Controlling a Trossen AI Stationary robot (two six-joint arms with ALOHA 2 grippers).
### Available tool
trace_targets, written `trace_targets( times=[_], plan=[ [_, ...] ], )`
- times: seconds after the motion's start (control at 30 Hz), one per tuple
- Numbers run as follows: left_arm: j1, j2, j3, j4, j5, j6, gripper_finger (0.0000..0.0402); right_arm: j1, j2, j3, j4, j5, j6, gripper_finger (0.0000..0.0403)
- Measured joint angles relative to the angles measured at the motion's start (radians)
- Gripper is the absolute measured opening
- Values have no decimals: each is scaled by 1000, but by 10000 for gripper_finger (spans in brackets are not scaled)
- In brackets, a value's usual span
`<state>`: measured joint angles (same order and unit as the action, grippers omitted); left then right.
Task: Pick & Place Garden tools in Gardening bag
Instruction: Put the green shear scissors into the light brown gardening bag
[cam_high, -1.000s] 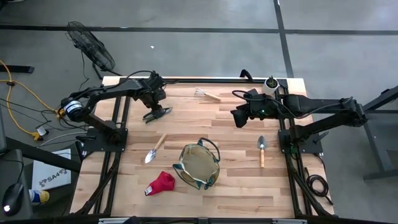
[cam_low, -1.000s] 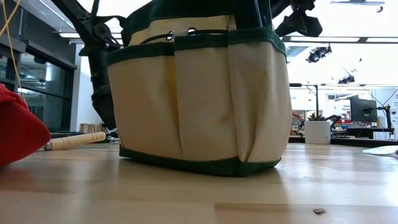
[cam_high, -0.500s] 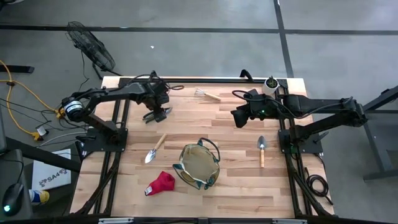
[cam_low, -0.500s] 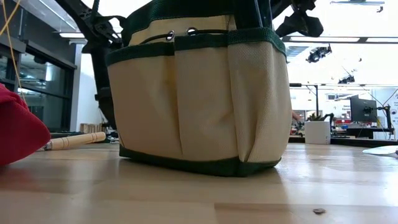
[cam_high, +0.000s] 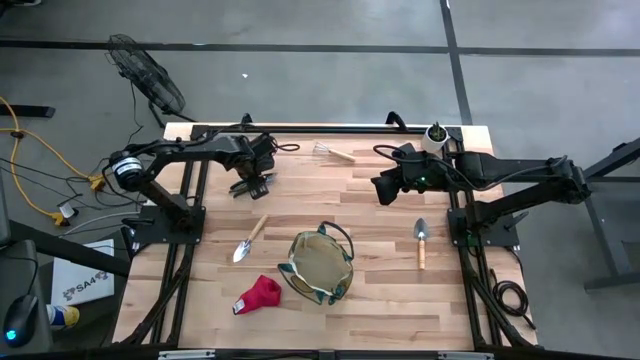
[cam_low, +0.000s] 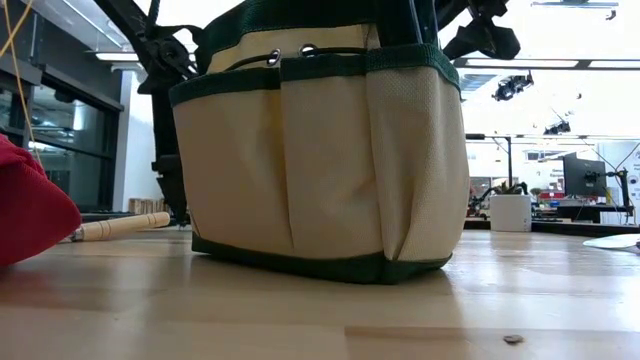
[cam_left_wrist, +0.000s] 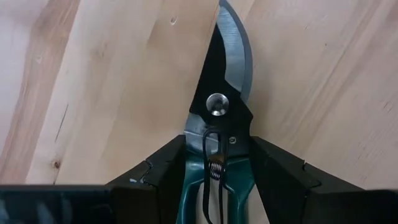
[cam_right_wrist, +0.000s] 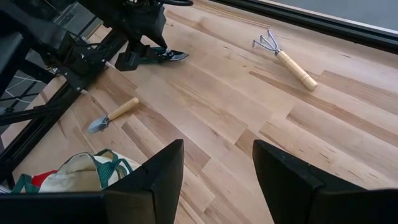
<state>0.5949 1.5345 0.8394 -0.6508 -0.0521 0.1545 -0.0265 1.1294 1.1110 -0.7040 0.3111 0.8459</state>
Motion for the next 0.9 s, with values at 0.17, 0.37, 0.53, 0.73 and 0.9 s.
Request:
trace_targets(
  times=[0.17, 0.37, 0.53, 0.73, 0.9],
  plan=[
    [0, 1, 0, 1, 1, 7, 170, 0, 0, 0, 0, 0, 0, 184],
    [0, 2, 0, 1, 4, 9, 170, 0, 0, 0, 0, 0, 0, 184],
    [0, 2, 0, -1, 5, 9, 170, 0, 0, 0, 0, 0, 7, 184],
    [0, 0, 11, -28, 13, 7, 170, 0, 0, 0, 0, 0, 7, 184],
    [0, 0, 35, -51, 36, 7, 170, 0, 0, 0, 0, 0, 7, 184]
  ],
)
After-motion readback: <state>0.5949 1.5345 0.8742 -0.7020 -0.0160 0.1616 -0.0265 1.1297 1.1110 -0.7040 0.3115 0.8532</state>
